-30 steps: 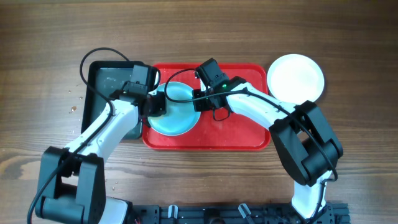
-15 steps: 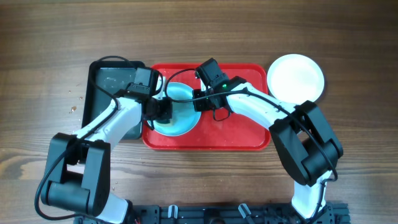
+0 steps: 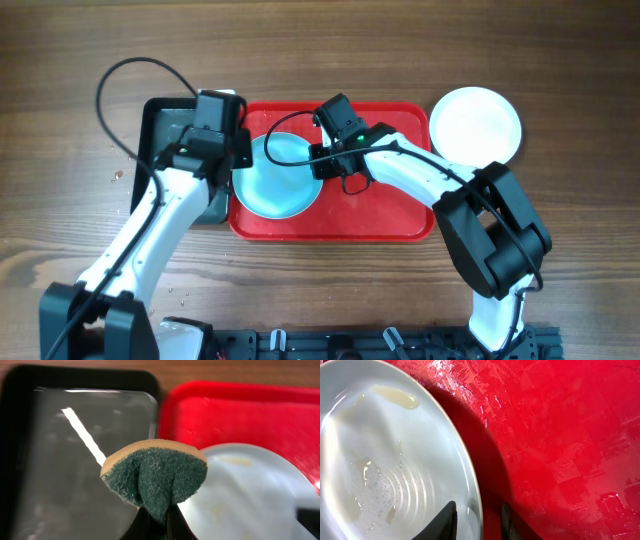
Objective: Clean dirty plates on tray and stack at the side
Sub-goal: 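Return the sponge to the basin with the left gripper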
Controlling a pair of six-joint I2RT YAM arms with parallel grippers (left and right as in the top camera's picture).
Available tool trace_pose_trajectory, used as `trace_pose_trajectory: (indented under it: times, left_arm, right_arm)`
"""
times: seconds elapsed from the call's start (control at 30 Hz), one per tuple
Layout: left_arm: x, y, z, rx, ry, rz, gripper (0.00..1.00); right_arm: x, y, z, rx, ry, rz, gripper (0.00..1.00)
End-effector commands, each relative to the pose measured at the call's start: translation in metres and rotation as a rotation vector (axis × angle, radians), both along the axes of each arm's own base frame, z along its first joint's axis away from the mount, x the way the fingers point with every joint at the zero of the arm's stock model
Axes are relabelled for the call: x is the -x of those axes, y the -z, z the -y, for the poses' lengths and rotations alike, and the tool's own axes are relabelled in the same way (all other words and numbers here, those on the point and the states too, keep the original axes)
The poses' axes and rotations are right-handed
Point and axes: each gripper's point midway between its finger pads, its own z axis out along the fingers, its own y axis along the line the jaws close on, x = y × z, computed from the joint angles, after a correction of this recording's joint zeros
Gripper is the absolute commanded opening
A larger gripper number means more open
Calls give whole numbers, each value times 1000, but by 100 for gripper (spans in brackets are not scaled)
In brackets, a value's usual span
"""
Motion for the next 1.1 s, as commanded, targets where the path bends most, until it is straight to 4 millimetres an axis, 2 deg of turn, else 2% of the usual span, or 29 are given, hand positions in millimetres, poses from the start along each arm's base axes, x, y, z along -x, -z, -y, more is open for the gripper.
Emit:
trace_pose_trajectory:
  times: [0.0,0.13,0.3,0.43,0.7,0.87,0.93,1.0,1.07]
  left_arm:
    - [-4,-29,-39,7,-155,83,4]
    - [3,-23,-66,151,-213,37,4]
    - [16,-20,-117,350,-343,20,4]
    - [24,-19,-144,369,-419,27,4]
    - [24,-15,-149,365,-443,37,4]
    - [25,-15,-150,362,-454,35,4]
    - [25,-15,-151,359,-457,35,4]
    - [25,-15,-151,360,-456,36,4]
    - [25,-16,-151,360,-455,40,4]
  right_arm:
    - [-3,-11,-3,-1,-7,31,29]
    - [-2,-9,2,24,2,30,29]
    - [-2,-5,2,28,4,23,27]
    - [3,4,5,35,5,12,27]
    - [-4,2,1,12,16,39,13]
    - [-6,4,8,36,75,33,4]
    - [-11,4,15,75,94,62,4]
    - [-22,-9,18,80,112,104,4]
    - [-33,-38,17,57,127,142,5]
